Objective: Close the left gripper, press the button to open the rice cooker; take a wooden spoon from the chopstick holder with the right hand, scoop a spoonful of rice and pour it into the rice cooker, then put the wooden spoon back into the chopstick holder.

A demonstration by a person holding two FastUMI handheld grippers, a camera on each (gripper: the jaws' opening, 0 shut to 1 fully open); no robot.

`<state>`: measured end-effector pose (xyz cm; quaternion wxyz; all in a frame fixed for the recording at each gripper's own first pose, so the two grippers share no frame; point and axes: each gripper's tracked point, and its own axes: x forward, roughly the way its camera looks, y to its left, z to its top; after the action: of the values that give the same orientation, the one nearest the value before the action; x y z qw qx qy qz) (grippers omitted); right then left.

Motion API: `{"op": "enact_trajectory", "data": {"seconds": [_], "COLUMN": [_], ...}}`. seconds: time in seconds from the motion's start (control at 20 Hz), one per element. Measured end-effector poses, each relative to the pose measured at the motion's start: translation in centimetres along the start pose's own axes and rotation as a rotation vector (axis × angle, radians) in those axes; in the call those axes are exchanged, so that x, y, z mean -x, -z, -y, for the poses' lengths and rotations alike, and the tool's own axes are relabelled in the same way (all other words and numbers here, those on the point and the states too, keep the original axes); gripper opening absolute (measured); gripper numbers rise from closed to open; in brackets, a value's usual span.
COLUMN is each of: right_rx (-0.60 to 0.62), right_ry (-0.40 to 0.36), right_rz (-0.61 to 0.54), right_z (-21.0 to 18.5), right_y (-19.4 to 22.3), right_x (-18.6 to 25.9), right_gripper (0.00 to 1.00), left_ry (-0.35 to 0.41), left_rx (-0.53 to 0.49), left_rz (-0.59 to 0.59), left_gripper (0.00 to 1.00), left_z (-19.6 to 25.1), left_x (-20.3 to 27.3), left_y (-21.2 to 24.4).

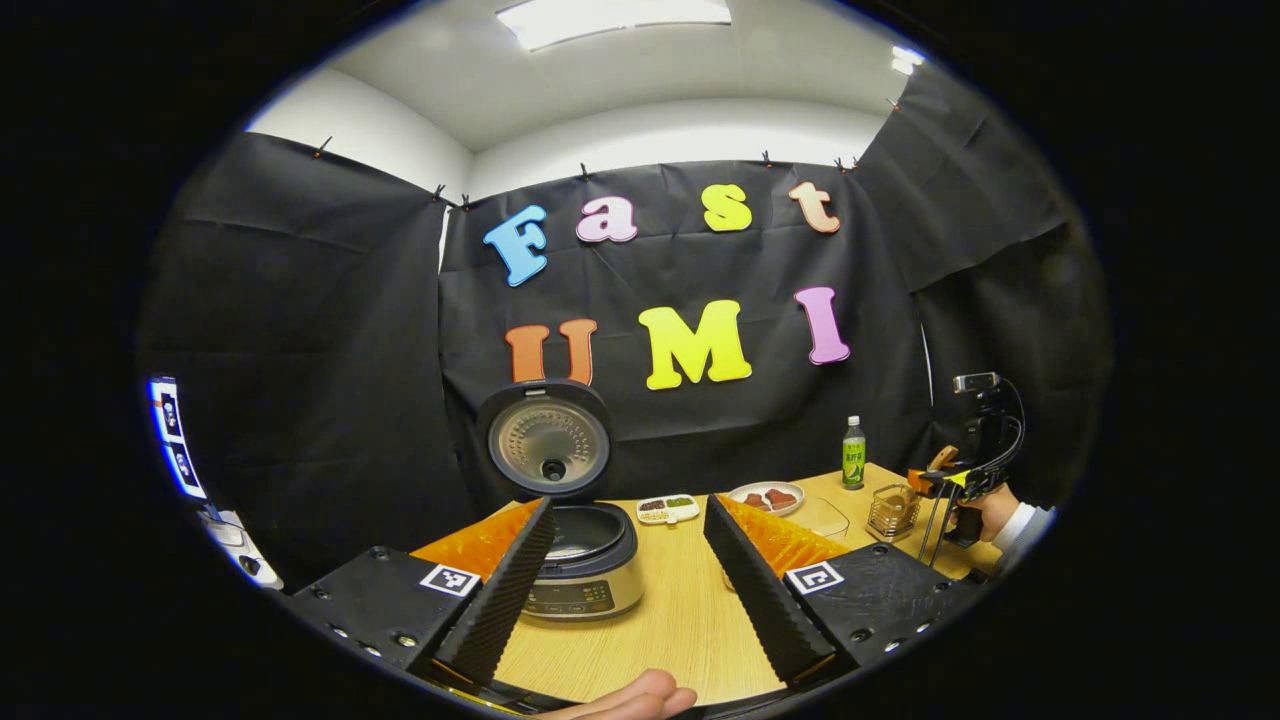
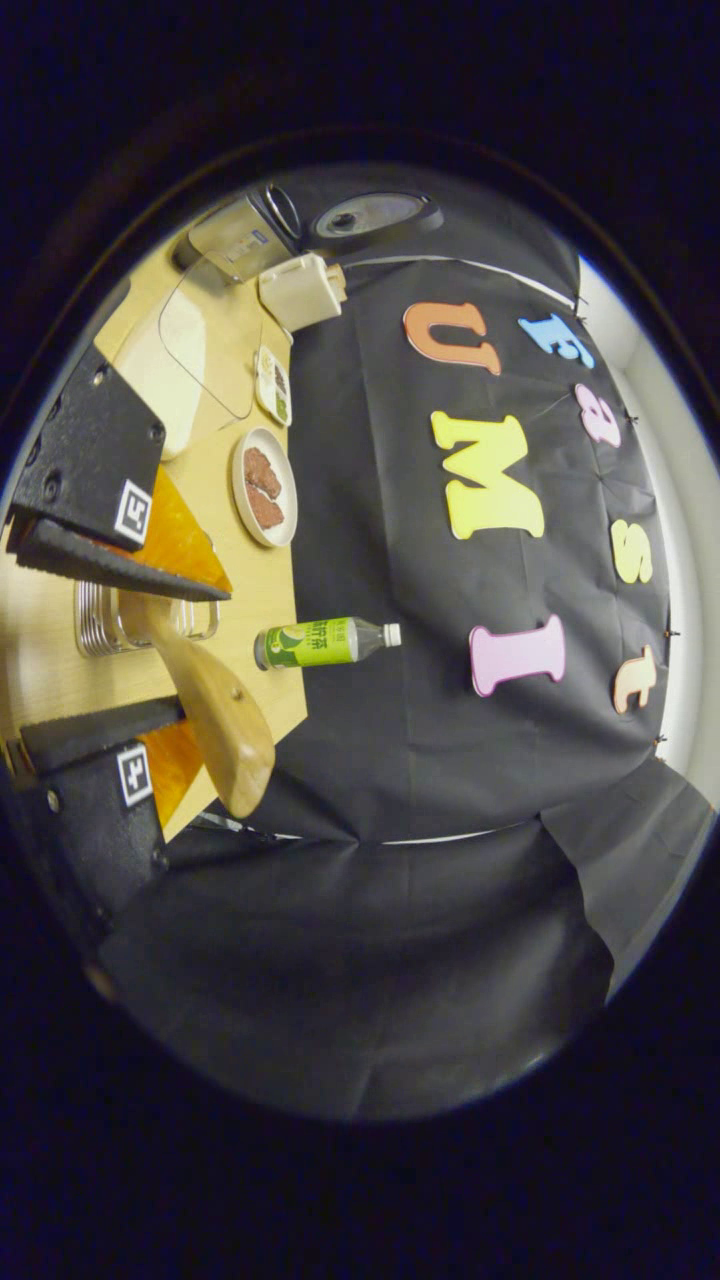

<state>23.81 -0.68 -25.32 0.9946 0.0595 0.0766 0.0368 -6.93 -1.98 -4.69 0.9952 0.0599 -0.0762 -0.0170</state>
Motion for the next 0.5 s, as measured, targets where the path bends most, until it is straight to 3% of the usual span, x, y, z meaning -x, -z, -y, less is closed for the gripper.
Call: {"op": "enact_trajectory", "data": {"seconds": [0.1,0.2,0.5], "right_rx": [-0.017,-0.02,0.026], "right_ry": [-0.032,-0.039,-0.053], "right_rz": [-0.003,-0.014,-0.005], "right_z": [-1.2,-1.9,-4.3], "right_y": [-0.2,-0.3,-2.2], "right_x": [0.2,0.3,1.4], "right_gripper": [0.35,0.26,0.16], "left_ry": [0.005,0.004,0.001], "left_rx": [-0.005,0.0,0.006], "left_rz": [-0.004,-0.013,-0.021], "left_gripper": [0.96,0.96,0.96], "left_z": [0.0,-0.4,-1.3], "left_x": [-0.1,-0.1,0.4], "left_y": [0.4,0.9,1.3]}}
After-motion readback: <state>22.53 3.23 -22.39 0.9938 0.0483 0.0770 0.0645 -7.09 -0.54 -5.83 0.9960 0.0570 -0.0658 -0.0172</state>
